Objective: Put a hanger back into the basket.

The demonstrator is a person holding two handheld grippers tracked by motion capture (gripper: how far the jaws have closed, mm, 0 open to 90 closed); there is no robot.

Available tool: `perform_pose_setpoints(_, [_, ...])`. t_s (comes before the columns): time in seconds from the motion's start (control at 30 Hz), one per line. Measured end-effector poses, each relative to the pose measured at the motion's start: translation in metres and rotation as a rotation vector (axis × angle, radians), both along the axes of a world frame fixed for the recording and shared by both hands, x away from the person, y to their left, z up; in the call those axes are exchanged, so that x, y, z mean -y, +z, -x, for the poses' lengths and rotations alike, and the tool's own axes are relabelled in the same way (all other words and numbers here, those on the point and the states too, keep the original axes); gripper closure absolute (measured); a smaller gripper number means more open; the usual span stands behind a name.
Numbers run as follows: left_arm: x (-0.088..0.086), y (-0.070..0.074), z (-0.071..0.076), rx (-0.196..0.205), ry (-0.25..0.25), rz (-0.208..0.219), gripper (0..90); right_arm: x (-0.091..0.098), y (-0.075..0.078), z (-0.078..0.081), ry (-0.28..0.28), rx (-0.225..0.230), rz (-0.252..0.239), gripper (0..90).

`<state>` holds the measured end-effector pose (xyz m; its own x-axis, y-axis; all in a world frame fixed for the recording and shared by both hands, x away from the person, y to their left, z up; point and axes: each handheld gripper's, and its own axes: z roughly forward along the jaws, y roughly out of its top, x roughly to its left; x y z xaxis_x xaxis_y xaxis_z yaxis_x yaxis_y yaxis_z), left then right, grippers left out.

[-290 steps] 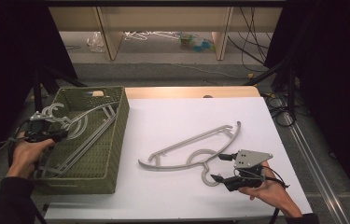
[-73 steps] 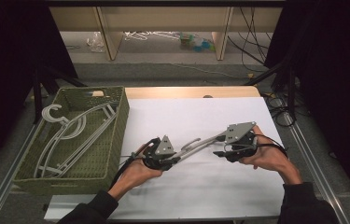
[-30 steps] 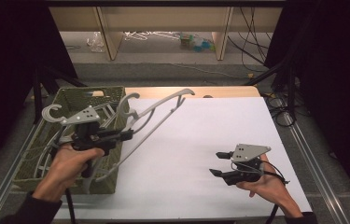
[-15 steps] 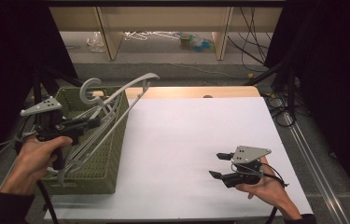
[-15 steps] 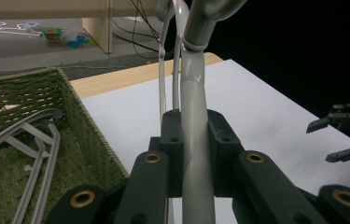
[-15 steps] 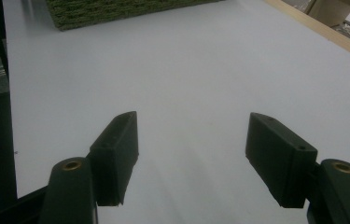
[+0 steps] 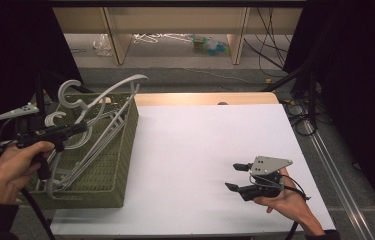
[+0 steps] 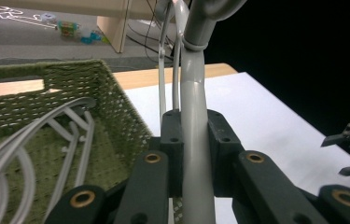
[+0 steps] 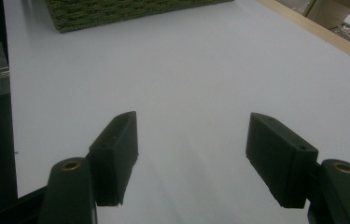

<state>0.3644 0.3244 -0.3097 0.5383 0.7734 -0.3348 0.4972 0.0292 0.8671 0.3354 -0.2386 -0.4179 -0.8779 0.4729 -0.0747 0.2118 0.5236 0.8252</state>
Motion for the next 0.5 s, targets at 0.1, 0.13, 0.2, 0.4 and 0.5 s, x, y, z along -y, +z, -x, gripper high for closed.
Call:
perform_pose_setpoints(0.1, [-0.010,-0.003,-0.004,-0.009,0.011,-0.015,79.0,0.000,-0.001,0.000,-0.003,-0.001,-0.002,34.8])
perform_pose_setpoints(0.13, [-0.013,-0.004,-0.006,-0.009,0.017,-0.018,79.0,0.000,-0.001,-0.001,-0.003,-0.002,-0.001,34.8])
perform_pose_setpoints(0.2, [-0.019,-0.007,-0.009,-0.009,0.021,-0.020,79.0,0.000,-0.001,-0.001,-0.005,-0.002,-0.002,34.8])
perform_pose_setpoints(0.4, [-0.035,-0.013,-0.015,-0.018,0.018,-0.044,79.0,0.001,0.000,-0.001,0.000,-0.008,0.007,34.7])
perform_pose_setpoints(0.5, [-0.042,-0.016,-0.018,-0.027,0.014,-0.062,79.0,0.000,-0.001,-0.001,-0.003,-0.002,-0.003,34.6])
